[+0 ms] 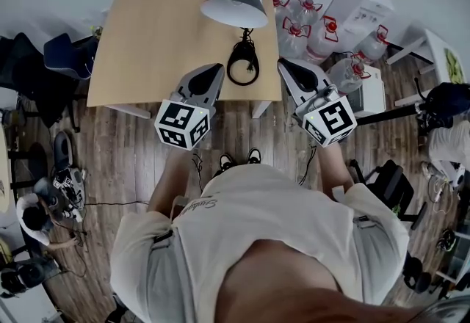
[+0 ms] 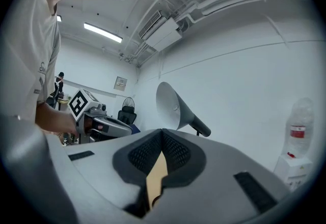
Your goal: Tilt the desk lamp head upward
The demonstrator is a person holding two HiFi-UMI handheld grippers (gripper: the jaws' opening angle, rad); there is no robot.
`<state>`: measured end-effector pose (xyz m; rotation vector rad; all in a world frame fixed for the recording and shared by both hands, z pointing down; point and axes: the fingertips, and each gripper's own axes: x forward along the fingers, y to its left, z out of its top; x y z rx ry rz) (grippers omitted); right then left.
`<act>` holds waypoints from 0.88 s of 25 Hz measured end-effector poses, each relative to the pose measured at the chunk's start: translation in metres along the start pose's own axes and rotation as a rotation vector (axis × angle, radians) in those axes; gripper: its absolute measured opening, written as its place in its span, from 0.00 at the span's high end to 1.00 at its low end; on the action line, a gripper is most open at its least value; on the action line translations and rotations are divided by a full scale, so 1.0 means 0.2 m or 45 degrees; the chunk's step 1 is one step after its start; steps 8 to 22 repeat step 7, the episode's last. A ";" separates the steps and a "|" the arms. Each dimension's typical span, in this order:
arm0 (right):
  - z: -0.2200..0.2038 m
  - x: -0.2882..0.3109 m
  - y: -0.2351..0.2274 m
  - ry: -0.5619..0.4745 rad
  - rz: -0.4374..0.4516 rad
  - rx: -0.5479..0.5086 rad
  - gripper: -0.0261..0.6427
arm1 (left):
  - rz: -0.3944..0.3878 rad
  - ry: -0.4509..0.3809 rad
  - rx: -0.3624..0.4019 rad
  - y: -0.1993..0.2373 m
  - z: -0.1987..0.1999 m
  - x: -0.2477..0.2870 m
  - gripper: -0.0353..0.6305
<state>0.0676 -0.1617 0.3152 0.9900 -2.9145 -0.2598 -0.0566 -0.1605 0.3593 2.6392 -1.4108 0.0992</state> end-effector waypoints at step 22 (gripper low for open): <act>-0.01 0.00 0.03 0.029 0.020 -0.054 0.97 | -0.016 -0.015 0.029 -0.05 0.04 0.01 0.92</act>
